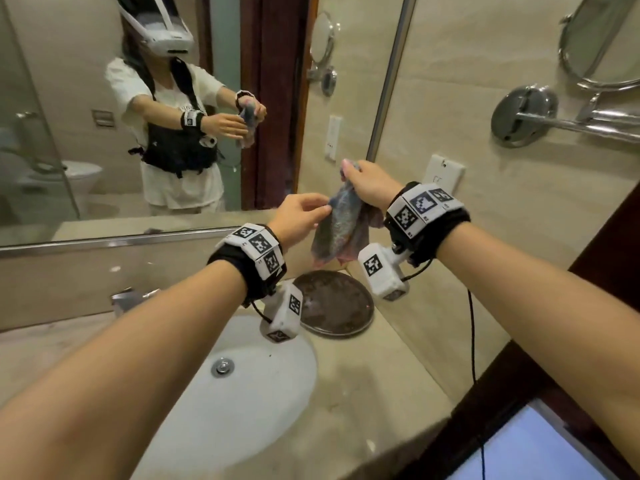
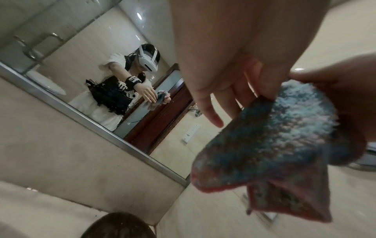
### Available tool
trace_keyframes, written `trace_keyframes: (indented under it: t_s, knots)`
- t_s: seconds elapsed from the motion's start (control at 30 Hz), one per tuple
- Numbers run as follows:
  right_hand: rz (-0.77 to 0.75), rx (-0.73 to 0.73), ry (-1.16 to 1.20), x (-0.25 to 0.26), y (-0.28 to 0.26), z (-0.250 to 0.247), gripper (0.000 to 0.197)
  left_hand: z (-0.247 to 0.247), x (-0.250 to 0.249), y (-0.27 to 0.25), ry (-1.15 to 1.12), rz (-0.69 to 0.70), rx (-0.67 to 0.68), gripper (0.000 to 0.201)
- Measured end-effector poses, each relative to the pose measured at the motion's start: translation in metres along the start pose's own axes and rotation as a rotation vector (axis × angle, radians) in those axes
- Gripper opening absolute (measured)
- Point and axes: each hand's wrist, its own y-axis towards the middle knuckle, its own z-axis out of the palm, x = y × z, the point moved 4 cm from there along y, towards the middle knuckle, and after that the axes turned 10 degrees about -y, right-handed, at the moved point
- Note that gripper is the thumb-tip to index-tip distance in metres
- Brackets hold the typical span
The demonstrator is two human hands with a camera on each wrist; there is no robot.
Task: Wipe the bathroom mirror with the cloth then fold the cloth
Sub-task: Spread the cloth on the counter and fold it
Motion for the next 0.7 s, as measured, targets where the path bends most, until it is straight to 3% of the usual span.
trace_keyframes:
  t_s: [0.13,0.27,0.37,0.53,0.7]
  knots:
    - [0.07,0.035,0.016,-0.02,-0.023,-0.006,0.048,-0.007,0.003,0.0,0.115,0.045,-0.098,0.02]
    - [0.126,0.223,-0.033,-0.047,-0.04,-0.01,0.044,-0.021,0.013,0.007,0.252,0.051,-0.202,0.021]
    - [0.14,0.315,-0.059,-0.06,-0.045,-0.006,0.027,-0.024,0.028,0.011,0.351,-0.039,-0.207,0.021]
    - [0.121,0.315,-0.056,-0.074,-0.037,-0.005,0.026,-0.013,0.057,0.02,0.461,-0.168,-0.172,0.02]
    - [0.084,0.285,-0.009,-0.087,-0.026,0.0,0.015,0.022,0.053,0.021,0.411,0.021,-0.211,0.011]
